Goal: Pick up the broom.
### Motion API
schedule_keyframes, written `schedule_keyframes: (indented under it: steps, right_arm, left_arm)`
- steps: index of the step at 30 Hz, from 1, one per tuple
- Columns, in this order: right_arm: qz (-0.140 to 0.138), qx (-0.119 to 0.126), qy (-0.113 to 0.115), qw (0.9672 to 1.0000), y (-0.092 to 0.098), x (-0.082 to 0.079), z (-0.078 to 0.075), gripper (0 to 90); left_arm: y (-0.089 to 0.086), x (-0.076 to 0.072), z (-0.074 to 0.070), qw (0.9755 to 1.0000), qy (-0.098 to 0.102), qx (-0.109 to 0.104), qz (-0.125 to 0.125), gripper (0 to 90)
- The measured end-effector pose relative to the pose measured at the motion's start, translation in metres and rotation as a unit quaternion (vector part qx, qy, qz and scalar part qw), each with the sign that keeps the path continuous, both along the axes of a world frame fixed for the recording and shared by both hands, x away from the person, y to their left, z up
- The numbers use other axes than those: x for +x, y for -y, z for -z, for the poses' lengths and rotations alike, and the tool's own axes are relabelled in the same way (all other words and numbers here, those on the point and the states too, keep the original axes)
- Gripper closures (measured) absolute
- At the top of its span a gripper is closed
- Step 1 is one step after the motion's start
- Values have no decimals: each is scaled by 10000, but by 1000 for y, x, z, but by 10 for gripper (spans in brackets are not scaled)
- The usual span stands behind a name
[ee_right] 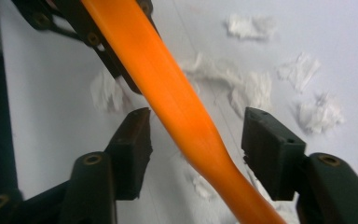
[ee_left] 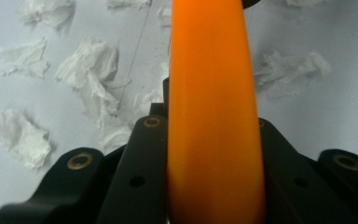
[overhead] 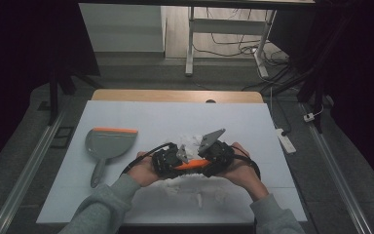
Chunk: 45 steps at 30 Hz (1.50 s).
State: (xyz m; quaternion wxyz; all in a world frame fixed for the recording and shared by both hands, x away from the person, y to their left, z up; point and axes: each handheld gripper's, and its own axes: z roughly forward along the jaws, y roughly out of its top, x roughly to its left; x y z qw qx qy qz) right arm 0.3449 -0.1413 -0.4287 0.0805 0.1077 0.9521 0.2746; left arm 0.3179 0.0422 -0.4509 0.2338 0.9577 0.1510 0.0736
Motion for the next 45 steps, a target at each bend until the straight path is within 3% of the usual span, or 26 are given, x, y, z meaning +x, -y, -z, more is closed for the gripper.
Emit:
schedule_keyframes:
  steps: [2,4,5,8,12,13,16,19,22,23,24,25,28,32,34,37,43,45]
  right_arm:
    - [-4,-173,-67,9998,-1,0,3,524]
    - [-93,-283,-11,9996,-2,-2,6,571]
    - [-214,-324,53,9992,-2,-3,7,587]
    - [-329,-385,99,9987,-1,-6,8,618]
    - [-350,-313,250,9986,3,-11,6,642]
    - [-383,-310,233,9985,4,-12,5,660]
    - [-316,-180,250,9990,9,-15,4,687]
    - [-152,-87,227,9996,13,-15,4,698]
    - [-76,12,221,9997,17,-15,4,701]
    - [-45,49,203,9998,19,-14,4,701]
    - [33,65,183,9998,21,-15,4,702]
    - [87,77,200,9997,22,-14,4,702]
    - [228,108,208,9995,28,-13,3,703]
    - [351,223,215,9989,36,-13,1,703]
    - [529,353,295,9975,44,-11,0,703]
    - [629,468,316,9964,48,-10,-1,704]
    - [816,598,390,9941,56,-8,-4,703]
    - [883,762,354,9925,60,-7,-7,703]
  left_arm:
    - [3,0,-2,9999,3,81,106,794]
    - [6,0,-2,9998,4,115,175,794]
    - [6,0,-3,9994,73,232,266,794]
    - [7,0,-1,9996,11,93,275,791]
    - [3,-1,-3,9994,174,-91,299,756]
    - [0,-1,-5,9992,299,-173,209,736]
    - [-6,0,-8,9986,426,-300,-39,623]
    - [-12,-1,-10,9963,643,-406,-392,471]
    - [-21,-4,-12,9928,767,-559,-738,409]
    - [-21,-4,-12,9928,767,-559,-738,393]
    - [-28,-8,-12,9897,819,-658,-970,381]
    - [-28,-8,-12,9897,819,-658,-970,375]
    - [-42,-18,-12,9857,883,-730,-1237,362]
    - [-67,-35,-10,9801,902,-1000,-1457,363]
    - [-81,-42,-7,9758,924,-1097,-1650,366]
    - [-101,-49,1,9678,1090,-917,-2075,366]
    - [-139,-62,13,9533,1006,-1521,-2408,344]
    - [-146,-66,16,9506,1028,-1602,-2452,336]
